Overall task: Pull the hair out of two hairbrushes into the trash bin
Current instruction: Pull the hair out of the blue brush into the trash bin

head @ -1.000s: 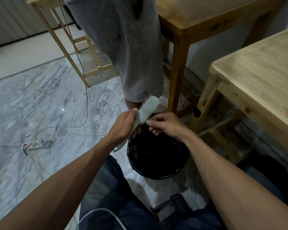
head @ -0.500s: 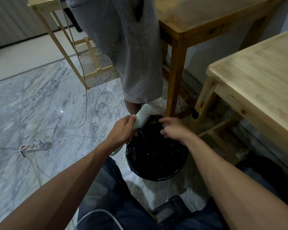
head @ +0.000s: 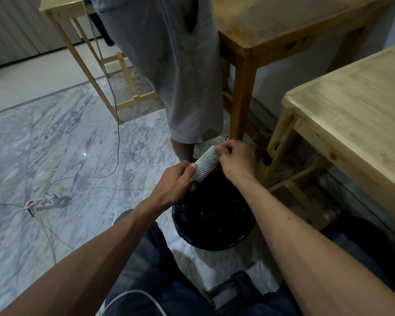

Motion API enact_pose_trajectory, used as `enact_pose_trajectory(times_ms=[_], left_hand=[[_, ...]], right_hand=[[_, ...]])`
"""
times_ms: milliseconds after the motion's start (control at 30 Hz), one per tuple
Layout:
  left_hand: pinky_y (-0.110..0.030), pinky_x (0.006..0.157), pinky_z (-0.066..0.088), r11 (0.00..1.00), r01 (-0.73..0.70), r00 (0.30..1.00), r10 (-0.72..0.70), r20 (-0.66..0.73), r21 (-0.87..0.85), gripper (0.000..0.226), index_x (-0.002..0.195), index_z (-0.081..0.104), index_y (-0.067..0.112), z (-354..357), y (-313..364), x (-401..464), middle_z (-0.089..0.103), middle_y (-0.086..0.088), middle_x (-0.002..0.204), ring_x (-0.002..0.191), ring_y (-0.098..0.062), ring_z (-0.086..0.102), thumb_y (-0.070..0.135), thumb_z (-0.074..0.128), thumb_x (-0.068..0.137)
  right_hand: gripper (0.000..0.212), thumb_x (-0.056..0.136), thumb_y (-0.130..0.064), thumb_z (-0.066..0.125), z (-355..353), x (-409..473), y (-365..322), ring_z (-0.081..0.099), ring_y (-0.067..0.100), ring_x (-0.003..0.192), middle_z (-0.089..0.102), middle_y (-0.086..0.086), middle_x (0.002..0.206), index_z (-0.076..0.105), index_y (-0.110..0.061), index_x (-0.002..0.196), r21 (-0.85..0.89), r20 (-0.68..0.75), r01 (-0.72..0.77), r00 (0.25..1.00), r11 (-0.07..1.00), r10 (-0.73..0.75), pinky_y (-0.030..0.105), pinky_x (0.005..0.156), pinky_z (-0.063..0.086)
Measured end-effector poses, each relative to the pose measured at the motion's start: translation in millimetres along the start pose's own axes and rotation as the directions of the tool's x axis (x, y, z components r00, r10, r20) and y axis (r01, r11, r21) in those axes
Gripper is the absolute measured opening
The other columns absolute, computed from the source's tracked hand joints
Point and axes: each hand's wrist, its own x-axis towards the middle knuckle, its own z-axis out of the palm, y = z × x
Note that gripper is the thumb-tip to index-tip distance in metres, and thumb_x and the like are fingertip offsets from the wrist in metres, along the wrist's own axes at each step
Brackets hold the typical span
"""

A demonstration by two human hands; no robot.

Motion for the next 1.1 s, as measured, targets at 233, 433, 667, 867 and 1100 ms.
enact_pose_trajectory(times_ms=[233, 433, 667, 867, 1100], left_hand=[[-0.045, 0.071, 0.051, 0.99, -0.017, 1.0, 0.016, 0.007, 0.137, 0.035, 0.09, 0.061, 0.028, 6, 5, 7, 0.068, -0.001, 0.074, 0.071, -0.021, 0.066, 0.056, 0.044, 0.101], [-0.045, 0.073, 0.053, 0.92, 0.111, 0.986, -0.054, -0.157, 0.375, 0.044, 0.113, 0.055, 0.016, 10, -10, 10, 0.075, -0.01, 0.093, 0.081, -0.03, 0.068, 0.057, 0.039, 0.106], [-0.046, 0.067, 0.056, 0.946, 0.065, 0.987, -0.013, -0.16, 0.319, 0.044, 0.113, 0.058, 0.018, 15, -8, 5, 0.073, -0.005, 0.083, 0.073, -0.026, 0.07, 0.06, 0.049, 0.102], [-0.039, 0.062, 0.052, 0.943, -0.038, 0.996, 0.06, -0.058, 0.331, 0.032, 0.117, 0.057, 0.021, 18, 1, 3, 0.072, -0.003, 0.087, 0.072, -0.023, 0.067, 0.041, 0.062, 0.093], [-0.029, 0.064, 0.048, 0.965, -0.017, 1.0, 0.012, 0.018, 0.26, 0.03, 0.13, 0.061, 0.015, 22, -4, 1, 0.071, -0.009, 0.099, 0.075, -0.022, 0.064, 0.015, 0.059, 0.101]], right_hand=[[0.012, 0.095, -0.023, 0.071, 1, -2, 10, 0.064, 0.011, 0.067, 0.075, 0.003, 0.084, 0.077, -0.018, 0.087, 0.576, 0.159, -0.454, 0.878, 0.68, 0.451, 0.026, 0.065, 0.057], [0.016, 0.096, -0.023, 0.07, -12, -7, 32, 0.069, 0.012, 0.07, 0.074, 0.004, 0.082, 0.075, -0.009, 0.092, 0.667, 0.208, -0.541, 0.795, 0.512, 0.57, 0.023, 0.066, 0.058], [0.056, 0.105, -0.054, 0.039, -6, -22, 29, 0.064, 0.013, 0.081, 0.074, -0.002, 0.09, 0.077, -0.016, 0.088, 0.153, 0.271, -0.472, 0.865, 0.868, 0.423, 0.035, 0.082, 0.047], [0.019, 0.089, -0.037, 0.077, 1, -18, 23, 0.072, 0.017, 0.083, 0.078, 0.004, 0.09, 0.075, -0.018, 0.089, 0.365, 0.282, -0.364, 0.92, 0.857, 0.271, 0.032, 0.077, 0.06], [0.015, 0.098, -0.014, 0.067, -4, -10, 25, 0.067, 0.012, 0.067, 0.074, 0.007, 0.079, 0.073, -0.01, 0.084, 0.508, 0.334, -0.537, 0.843, 0.674, 0.421, 0.028, 0.07, 0.062]])
